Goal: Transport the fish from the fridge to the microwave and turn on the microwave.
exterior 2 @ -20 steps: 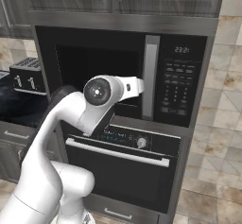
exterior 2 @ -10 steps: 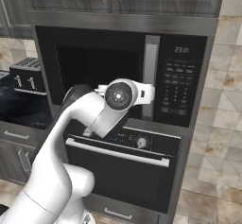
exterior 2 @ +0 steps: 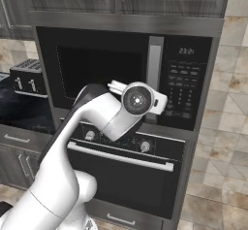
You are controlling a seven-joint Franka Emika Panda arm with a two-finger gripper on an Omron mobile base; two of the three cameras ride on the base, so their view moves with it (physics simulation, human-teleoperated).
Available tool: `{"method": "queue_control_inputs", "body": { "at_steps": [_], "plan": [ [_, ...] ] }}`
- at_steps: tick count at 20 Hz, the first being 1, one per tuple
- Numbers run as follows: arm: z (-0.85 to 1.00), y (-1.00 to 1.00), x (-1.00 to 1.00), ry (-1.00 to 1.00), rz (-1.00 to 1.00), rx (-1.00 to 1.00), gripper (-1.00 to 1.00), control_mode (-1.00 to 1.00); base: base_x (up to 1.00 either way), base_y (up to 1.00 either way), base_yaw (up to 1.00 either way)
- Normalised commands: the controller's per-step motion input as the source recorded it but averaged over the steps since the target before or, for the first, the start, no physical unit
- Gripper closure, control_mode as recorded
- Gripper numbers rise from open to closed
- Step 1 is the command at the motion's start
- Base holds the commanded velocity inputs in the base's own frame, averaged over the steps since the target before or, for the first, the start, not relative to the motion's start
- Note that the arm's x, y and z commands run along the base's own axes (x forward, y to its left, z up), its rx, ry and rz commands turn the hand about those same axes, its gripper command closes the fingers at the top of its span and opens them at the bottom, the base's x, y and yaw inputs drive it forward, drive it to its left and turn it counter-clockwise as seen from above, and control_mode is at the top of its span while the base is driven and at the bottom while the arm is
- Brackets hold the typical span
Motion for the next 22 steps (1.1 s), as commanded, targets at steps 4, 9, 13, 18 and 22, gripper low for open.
{"method": "queue_control_inputs", "body": {
  "at_steps": [4, 9, 13, 18, 22],
  "plan": [
    [-0.07, -0.06, 0.0, 0.04, -0.1, 0.24, 1.0, -1.0, 0.0, 0.0, 0.0],
    [-0.08, -0.07, 0.0, 0.05, -0.1, 0.26, 1.0, -1.0, 0.0, 0.0, 0.0],
    [-0.07, -0.06, 0.0, 0.02, -0.11, 0.26, 1.0, -1.0, 0.0, 0.0, 0.0],
    [0.0, -0.1, 0.0, 0.01, -0.12, 0.28, 1.0, -1.0, 0.0, 0.0, 0.0],
    [0.0, -0.14, 0.0, 0.01, -0.13, 0.3, 1.0, -1.0, 0.0, 0.0, 0.0]
  ]
}}
